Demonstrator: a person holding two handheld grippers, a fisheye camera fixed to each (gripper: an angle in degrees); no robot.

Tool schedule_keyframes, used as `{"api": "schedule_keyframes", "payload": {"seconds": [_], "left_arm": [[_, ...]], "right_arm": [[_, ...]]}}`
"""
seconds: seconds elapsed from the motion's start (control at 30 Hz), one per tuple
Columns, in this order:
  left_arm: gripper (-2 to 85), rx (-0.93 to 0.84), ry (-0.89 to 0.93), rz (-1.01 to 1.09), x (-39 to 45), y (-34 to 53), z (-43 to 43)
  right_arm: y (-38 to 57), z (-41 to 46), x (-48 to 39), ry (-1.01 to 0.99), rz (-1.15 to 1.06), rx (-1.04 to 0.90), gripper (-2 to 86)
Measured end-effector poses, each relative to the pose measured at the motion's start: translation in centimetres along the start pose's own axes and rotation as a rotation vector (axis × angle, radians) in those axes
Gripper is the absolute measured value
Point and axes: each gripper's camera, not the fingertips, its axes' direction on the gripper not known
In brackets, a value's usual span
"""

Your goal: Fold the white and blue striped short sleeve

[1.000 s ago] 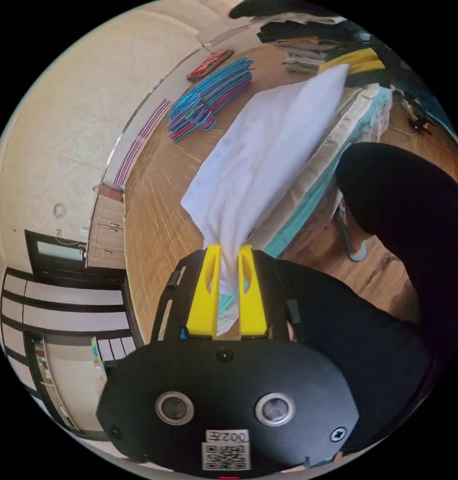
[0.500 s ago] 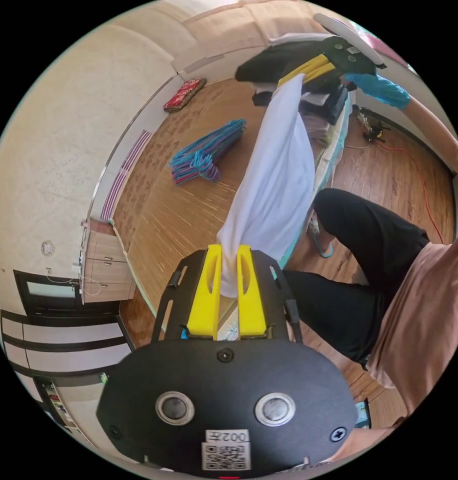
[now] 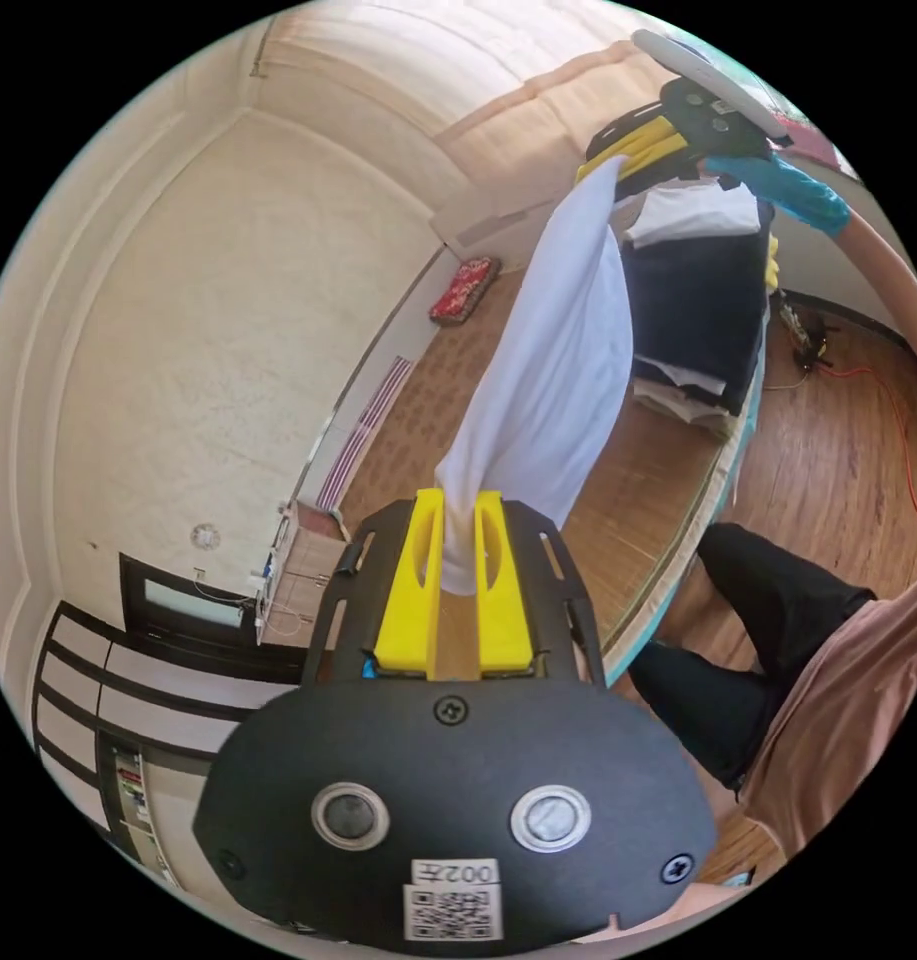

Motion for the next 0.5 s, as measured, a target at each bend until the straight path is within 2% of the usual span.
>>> {"api": "schedule_keyframes", "payload": {"seconds": [0.33, 0.5], "left_arm": [[4.9, 0.067, 0.049, 0.076, -1.1, -12.0, 1.4], [4.9, 0.068, -0.005, 0.076, -2.0, -17.9, 3.4]], "right_arm": [[0.9, 2.6, 9.3, 0.145, 0.051, -0.155, -0.4], [0.7, 6.2, 13.4, 0.217, 0.11, -0.159, -0.5]]}}
